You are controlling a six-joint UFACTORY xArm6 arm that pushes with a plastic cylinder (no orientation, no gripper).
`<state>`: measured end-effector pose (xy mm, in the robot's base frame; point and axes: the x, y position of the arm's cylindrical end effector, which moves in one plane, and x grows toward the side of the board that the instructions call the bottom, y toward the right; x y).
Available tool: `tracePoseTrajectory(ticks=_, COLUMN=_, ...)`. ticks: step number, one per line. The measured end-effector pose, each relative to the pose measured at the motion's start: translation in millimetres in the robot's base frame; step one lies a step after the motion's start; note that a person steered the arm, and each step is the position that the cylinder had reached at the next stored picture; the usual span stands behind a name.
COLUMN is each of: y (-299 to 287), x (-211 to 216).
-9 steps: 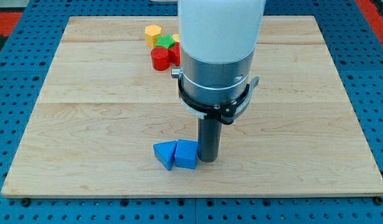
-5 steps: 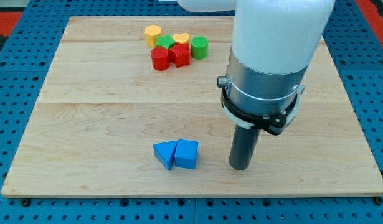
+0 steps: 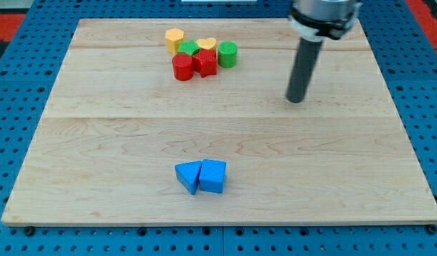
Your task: Drag your arm towards the top left corner
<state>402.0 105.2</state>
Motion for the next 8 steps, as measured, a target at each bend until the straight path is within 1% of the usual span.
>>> tracePoseTrajectory(ticks=1, y=-50, x=-15)
tracePoseTrajectory(ticks=2, y=-84, x=-4)
tracePoseTrajectory(ticks=4, y=-259, x=-3)
tracePoseTrajectory(ticks=5, y=-322, x=12)
tracePoseTrajectory(ticks=6, y=-372, x=-9)
tracePoseTrajectory(ticks=7, y=-389, x=-55)
tracePoseTrajectory(ticks=8, y=-311, x=-80)
